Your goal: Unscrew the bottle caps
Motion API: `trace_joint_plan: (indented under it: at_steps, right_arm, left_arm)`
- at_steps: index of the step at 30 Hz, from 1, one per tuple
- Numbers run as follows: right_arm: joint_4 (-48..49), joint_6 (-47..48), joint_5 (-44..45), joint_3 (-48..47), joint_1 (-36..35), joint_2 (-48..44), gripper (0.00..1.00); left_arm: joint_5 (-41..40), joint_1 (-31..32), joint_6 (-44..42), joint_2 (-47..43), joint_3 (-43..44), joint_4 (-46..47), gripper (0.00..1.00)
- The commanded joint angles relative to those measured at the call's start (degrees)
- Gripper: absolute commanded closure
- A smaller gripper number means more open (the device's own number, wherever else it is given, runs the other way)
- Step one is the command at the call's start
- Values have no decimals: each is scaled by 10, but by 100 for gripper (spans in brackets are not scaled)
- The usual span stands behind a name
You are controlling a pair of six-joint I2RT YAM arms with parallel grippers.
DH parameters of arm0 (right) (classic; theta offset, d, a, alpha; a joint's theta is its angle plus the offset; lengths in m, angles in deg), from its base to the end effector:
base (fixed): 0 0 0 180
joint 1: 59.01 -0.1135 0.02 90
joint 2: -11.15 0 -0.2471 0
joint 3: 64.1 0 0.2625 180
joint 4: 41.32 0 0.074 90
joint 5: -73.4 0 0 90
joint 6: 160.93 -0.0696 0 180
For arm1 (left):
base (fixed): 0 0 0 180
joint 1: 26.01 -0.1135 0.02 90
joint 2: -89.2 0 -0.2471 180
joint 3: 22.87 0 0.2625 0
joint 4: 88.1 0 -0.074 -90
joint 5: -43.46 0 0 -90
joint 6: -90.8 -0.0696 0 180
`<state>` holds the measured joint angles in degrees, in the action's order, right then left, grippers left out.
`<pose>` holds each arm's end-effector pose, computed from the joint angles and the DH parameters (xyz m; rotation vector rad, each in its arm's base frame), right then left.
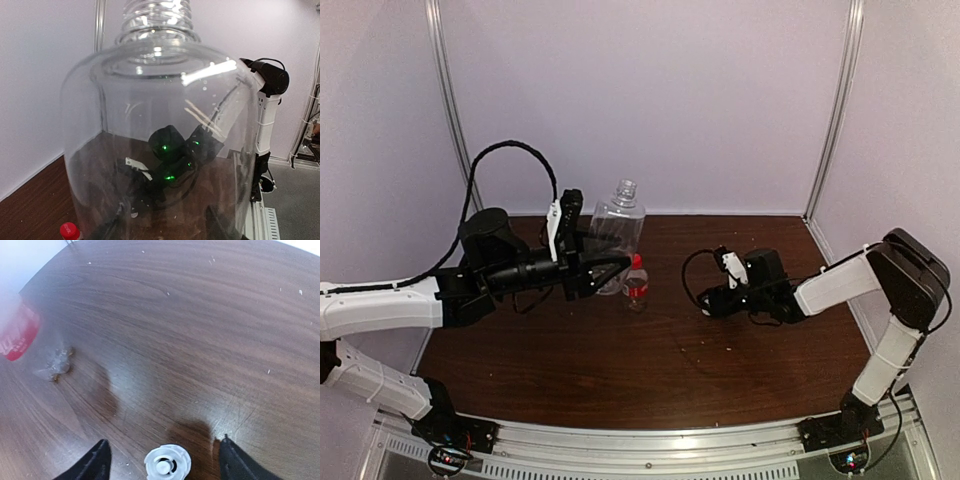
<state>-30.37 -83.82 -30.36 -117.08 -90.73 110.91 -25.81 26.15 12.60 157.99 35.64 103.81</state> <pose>0.2945 0.2015 0.0828 -0.5072 2.2063 0.6908 0.1817 -0.2741 0.3010 0.8530 1.4288 -1.1448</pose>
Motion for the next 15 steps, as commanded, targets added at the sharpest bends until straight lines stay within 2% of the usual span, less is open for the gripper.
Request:
trace_joint_plan:
  at_steps: [1, 3, 5, 11, 15]
  right_arm:
    - [-50, 4, -32, -8, 4, -86, 17]
    - [-86, 9, -57, -24, 3, -125, 9]
    - [-124, 13, -85, -45, 3, -162, 6]
    - [-235, 7, -216, -152, -1, -251, 3]
    - [-280, -12, -258, -221, -19, -291, 2]
  left_arm:
    - [-6, -4, -11, -7, -8, 13, 56]
    - [-7, -3, -12, -5, -12, 16, 56]
    - [-4, -3, -14, -4, -16, 20, 56]
    - [11, -3, -23, 8, -19, 24, 53]
    - [23, -3, -24, 17, -18, 30, 52]
